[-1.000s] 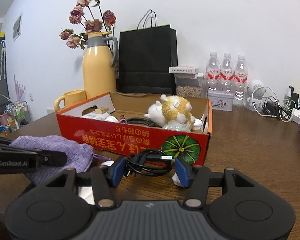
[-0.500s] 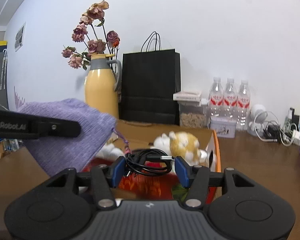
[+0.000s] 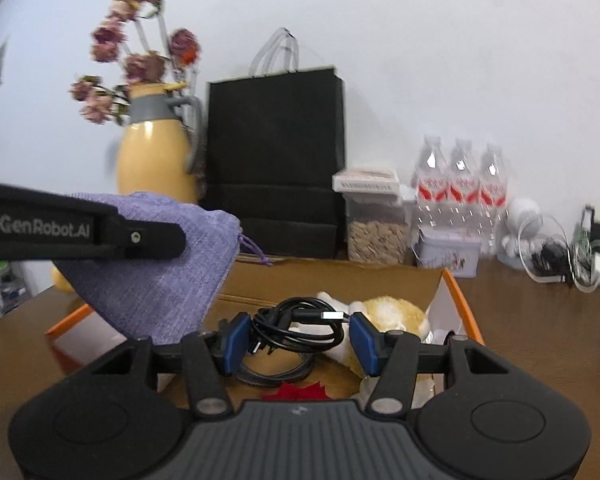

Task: Organize objects
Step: 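Carry the purple pouch and black cable into the box and open both tools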

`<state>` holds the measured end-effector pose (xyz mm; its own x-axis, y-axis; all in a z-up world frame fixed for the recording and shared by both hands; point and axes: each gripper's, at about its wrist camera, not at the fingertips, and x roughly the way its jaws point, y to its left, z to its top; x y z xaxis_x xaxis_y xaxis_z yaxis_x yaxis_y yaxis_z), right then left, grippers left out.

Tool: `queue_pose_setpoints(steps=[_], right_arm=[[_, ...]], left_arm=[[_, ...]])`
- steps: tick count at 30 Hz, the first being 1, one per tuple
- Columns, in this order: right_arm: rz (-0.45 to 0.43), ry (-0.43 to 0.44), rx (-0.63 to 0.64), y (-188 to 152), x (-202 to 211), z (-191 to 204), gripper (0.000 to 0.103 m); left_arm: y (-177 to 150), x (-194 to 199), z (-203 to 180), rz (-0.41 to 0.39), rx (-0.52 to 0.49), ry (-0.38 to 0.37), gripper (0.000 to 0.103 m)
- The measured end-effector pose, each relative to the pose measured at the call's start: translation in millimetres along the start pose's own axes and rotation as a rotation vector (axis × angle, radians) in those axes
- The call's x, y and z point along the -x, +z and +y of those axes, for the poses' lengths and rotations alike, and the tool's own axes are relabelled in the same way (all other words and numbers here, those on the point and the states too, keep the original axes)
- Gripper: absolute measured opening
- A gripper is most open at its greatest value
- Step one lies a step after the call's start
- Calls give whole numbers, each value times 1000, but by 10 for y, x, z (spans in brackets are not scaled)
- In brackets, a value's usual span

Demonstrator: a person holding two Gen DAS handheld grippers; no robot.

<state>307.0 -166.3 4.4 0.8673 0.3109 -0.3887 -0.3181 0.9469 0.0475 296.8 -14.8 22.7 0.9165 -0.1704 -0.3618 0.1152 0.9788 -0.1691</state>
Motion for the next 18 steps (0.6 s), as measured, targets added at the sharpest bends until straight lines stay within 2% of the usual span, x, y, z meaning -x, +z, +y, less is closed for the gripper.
queue_pose_setpoints(steps=[4, 14, 18], right_arm=[[31, -12, 30, -75, -144, 2, 53], [80, -38, 63, -169, -234, 9, 53], [88, -32, 49, -170, -232, -19, 54]], left_arm=[[-72, -190, 57, 51, -14, 6, 3], [-173, -333, 88, 95, -71, 16, 3], [-193, -349, 67, 97, -95, 64, 5]])
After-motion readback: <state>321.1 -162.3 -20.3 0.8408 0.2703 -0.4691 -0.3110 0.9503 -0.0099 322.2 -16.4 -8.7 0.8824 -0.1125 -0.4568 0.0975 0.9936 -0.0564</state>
